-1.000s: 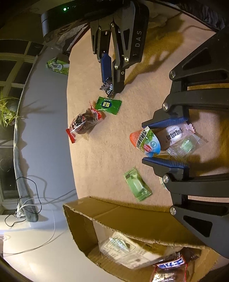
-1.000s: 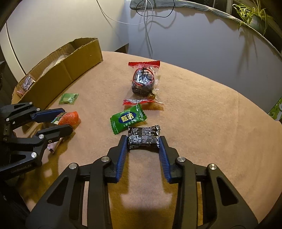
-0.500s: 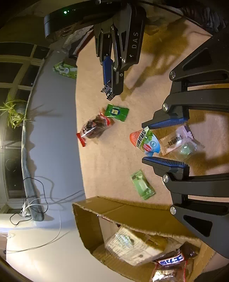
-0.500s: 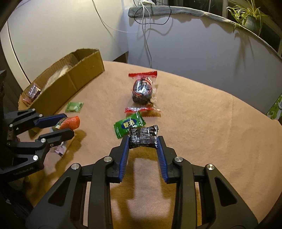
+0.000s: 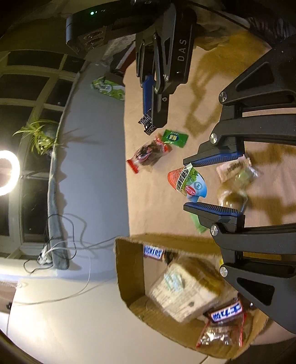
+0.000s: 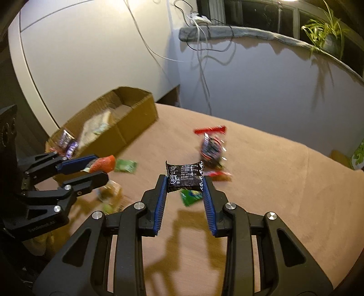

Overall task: Organize snacks
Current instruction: 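Carry the black candy and snack pouch over the box with both grippers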

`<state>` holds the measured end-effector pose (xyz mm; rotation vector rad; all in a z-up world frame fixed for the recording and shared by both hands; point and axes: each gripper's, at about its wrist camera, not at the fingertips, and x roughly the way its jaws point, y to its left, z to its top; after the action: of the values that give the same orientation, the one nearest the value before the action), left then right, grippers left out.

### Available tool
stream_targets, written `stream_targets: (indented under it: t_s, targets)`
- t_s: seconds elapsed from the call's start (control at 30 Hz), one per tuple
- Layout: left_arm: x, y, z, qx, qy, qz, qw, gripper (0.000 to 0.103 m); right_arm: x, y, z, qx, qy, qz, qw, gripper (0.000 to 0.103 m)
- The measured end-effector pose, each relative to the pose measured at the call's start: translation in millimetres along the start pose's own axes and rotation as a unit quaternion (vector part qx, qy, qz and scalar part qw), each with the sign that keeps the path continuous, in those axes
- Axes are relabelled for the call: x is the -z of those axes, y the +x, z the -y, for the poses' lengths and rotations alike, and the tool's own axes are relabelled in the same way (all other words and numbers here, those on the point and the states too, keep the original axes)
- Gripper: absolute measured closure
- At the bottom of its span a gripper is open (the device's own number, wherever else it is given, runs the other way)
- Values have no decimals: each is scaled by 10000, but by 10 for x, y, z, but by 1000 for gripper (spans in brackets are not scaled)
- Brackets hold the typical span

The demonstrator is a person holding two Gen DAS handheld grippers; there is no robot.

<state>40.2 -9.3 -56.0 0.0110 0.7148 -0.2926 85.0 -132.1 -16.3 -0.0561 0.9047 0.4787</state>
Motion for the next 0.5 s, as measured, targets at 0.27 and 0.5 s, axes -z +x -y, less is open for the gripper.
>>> stream_targets:
  t_s: [0.27, 0.5]
  targets:
    - [-43, -219, -287, -147, -320, 268, 9990, 73, -207, 6, -411, -254, -197, 163, 9994, 71]
    - [-70, -405, -600, -397, -585, 511, 9962, 73, -364, 76, -712, -474, -281, 228, 9982, 71]
